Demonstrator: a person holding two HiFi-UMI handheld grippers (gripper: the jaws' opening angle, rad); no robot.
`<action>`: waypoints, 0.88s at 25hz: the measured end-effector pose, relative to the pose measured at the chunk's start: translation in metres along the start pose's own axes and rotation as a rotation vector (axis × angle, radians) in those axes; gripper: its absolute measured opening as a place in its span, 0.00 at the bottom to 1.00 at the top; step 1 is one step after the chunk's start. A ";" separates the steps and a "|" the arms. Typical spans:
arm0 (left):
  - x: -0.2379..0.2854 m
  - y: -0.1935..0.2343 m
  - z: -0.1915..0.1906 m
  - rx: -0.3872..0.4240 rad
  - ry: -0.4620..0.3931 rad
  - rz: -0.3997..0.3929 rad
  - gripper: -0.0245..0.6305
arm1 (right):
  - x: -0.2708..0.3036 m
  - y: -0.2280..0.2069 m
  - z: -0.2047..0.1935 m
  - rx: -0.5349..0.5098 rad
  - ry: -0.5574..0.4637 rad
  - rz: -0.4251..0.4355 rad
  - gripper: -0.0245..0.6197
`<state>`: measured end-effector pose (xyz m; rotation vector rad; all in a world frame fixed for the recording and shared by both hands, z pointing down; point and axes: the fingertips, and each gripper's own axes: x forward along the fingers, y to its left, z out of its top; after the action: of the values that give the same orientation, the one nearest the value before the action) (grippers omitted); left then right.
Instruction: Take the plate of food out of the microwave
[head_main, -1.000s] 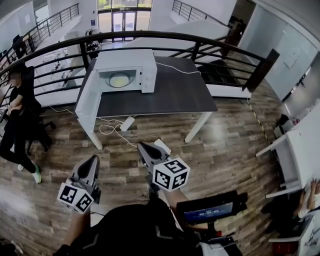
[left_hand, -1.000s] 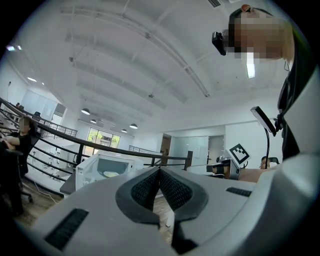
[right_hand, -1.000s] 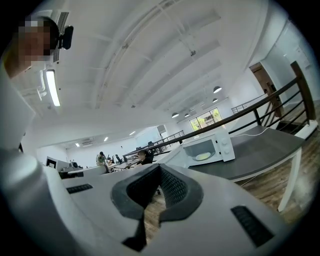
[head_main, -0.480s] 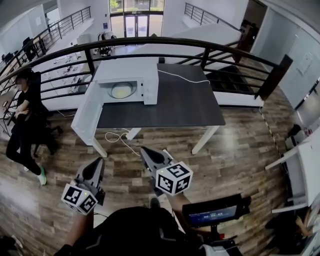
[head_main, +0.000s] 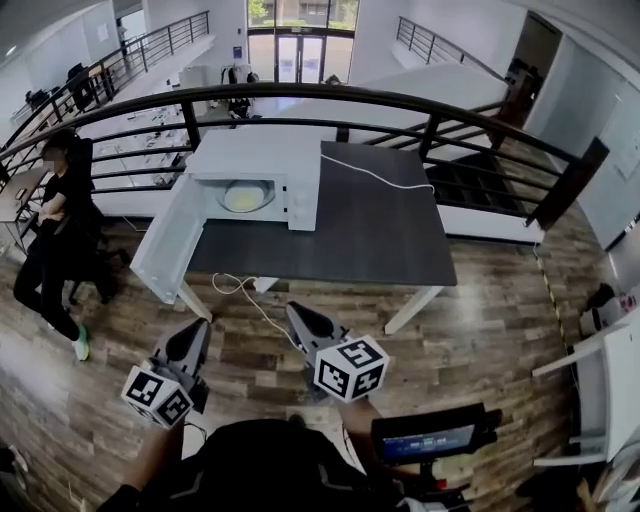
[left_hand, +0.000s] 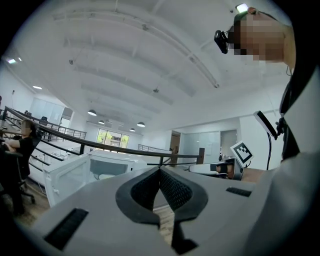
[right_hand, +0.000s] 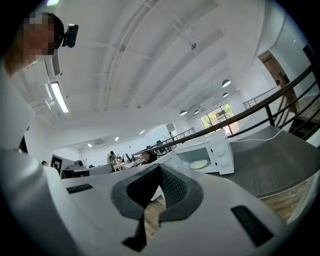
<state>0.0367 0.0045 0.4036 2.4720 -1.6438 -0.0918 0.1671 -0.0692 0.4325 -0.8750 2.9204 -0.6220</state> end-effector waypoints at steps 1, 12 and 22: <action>0.004 0.002 0.002 -0.006 -0.003 0.004 0.04 | 0.003 -0.005 0.001 0.001 0.003 0.003 0.02; 0.032 0.044 0.013 0.014 0.000 0.027 0.04 | 0.053 -0.026 0.014 0.005 0.022 0.027 0.02; 0.044 0.122 0.043 0.012 -0.021 -0.005 0.04 | 0.130 -0.017 0.030 0.003 0.004 -0.012 0.02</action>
<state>-0.0636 -0.0867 0.3848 2.4924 -1.6517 -0.1085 0.0714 -0.1626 0.4219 -0.8930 2.9193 -0.6297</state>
